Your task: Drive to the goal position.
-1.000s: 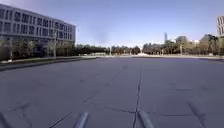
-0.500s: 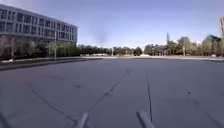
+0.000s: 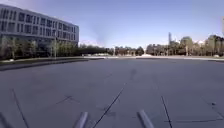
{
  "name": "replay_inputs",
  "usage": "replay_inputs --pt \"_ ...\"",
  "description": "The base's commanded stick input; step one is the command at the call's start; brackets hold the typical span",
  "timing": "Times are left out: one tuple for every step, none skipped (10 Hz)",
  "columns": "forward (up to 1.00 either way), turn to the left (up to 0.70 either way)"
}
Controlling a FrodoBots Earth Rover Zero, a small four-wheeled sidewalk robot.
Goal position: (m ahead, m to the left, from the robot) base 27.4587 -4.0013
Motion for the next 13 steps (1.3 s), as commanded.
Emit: replay_inputs --pt "1.0 0.0" --pt "1.0 -0.15" --pt "1.0 -0.27" --pt "1.0 -0.27" --pt "1.0 -0.16" --pt "1.0 -0.03" --pt "1.0 0.0" --pt "1.0 0.0" --pt "1.0 0.0" --pt "1.0 0.0" --pt "1.0 -0.11" --pt "1.0 -0.27" --pt "1.0 -0.27"
